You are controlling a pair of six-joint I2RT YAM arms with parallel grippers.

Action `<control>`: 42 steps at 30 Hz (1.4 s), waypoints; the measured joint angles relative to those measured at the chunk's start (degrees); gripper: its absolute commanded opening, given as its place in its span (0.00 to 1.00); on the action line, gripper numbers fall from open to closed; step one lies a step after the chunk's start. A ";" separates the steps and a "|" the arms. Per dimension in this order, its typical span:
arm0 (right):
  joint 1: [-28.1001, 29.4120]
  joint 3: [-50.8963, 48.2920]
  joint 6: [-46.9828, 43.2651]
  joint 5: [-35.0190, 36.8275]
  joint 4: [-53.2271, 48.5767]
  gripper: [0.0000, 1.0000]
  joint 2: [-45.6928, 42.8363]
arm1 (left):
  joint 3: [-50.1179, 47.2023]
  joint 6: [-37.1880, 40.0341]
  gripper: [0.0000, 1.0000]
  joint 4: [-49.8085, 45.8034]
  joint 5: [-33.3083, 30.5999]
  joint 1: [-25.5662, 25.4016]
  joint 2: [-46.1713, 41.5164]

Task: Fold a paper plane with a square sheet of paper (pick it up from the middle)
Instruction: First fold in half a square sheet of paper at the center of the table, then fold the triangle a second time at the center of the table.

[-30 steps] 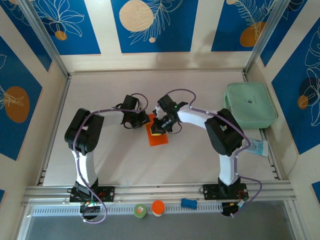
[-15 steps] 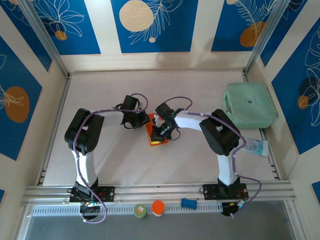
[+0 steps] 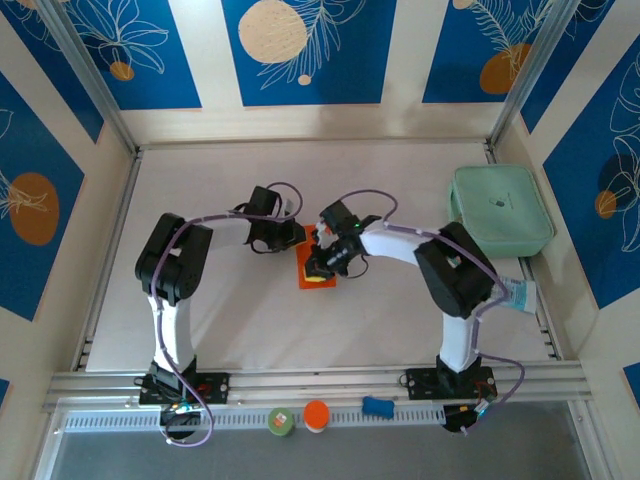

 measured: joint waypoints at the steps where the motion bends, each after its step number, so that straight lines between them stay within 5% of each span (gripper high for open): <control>1: -1.07 -1.16 0.61 0.44 0.83 0.14 -2.25 | 0.46 0.48 0.28 -0.35 0.17 0.00 -0.07; 12: -9.86 -15.04 9.01 2.54 2.45 0.34 -11.58 | -3.76 -5.49 0.35 2.45 -0.61 -1.09 -9.79; 42: -7.45 -10.82 10.47 1.66 1.03 0.25 -3.72 | -6.91 -15.82 0.28 4.17 -4.87 -3.93 -4.35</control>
